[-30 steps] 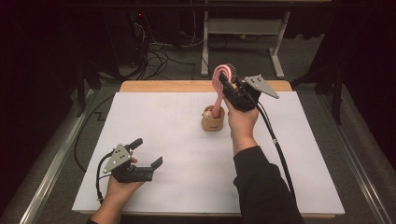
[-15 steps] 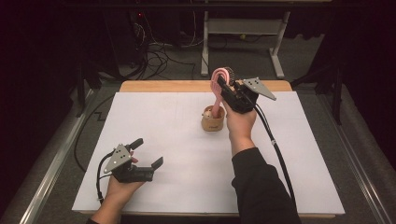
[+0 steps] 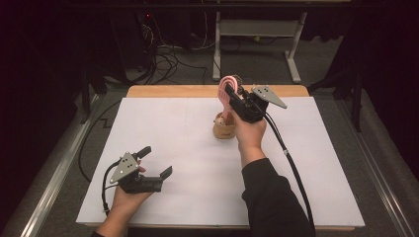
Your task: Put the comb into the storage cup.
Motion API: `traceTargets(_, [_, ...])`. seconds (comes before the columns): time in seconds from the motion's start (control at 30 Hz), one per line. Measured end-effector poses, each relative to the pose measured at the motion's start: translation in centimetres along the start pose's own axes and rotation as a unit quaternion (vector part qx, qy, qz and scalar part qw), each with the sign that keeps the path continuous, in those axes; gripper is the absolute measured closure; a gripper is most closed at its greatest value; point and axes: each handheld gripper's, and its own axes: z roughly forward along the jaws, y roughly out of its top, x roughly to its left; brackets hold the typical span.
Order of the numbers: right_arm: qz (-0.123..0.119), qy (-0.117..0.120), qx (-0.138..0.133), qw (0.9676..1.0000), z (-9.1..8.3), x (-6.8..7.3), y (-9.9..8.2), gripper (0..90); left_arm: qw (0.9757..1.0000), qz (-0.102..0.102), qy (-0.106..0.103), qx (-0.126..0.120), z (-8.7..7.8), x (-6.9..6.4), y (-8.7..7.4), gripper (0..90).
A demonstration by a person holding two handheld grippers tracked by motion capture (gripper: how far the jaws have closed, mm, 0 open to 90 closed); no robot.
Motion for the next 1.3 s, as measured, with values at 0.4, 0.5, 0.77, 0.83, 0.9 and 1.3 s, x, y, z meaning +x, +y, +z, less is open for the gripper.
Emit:
traceTargets(0.4, [0.004, -0.001, 0.008, 1.0, 0.4, 0.0, -0.6, 66.6, 1.0, -0.006, -0.004, -0.005, -0.1, 0.0, 0.1, 0.0])
traceTargets(0.5, [0.008, -0.001, 0.01, 0.9999, 0.4, 0.0, -0.7, 66.6, 1.0, -0.005, -0.002, -0.004, -0.2, 0.0, 0.1, 0.0])
traceTargets(0.77, [0.011, 0.0, 0.014, 0.9998, 0.6, 0.0, -1.0, 66.5, 1.0, -0.006, -0.004, -0.004, -0.2, -0.1, 0.1, 0.0])
traceTargets(0.83, [0.012, 0.001, 0.015, 0.9998, 0.6, 0.0, -1.1, 66.5, 1.0, -0.006, -0.005, -0.003, -0.1, -0.1, 0.1, 0.0])
traceTargets(0.9, [0.012, 0.0, 0.015, 0.9998, 0.7, 0.0, -1.2, 66.4, 1.0, -0.006, -0.005, -0.004, -0.2, -0.1, 0.1, 0.0])
traceTargets(1.3, [0.015, 0.0, 0.025, 0.9996, 0.6, -0.2, -1.0, 65.4, 1.0, -0.006, -0.006, -0.003, -0.2, -0.1, 0.1, 0.0])
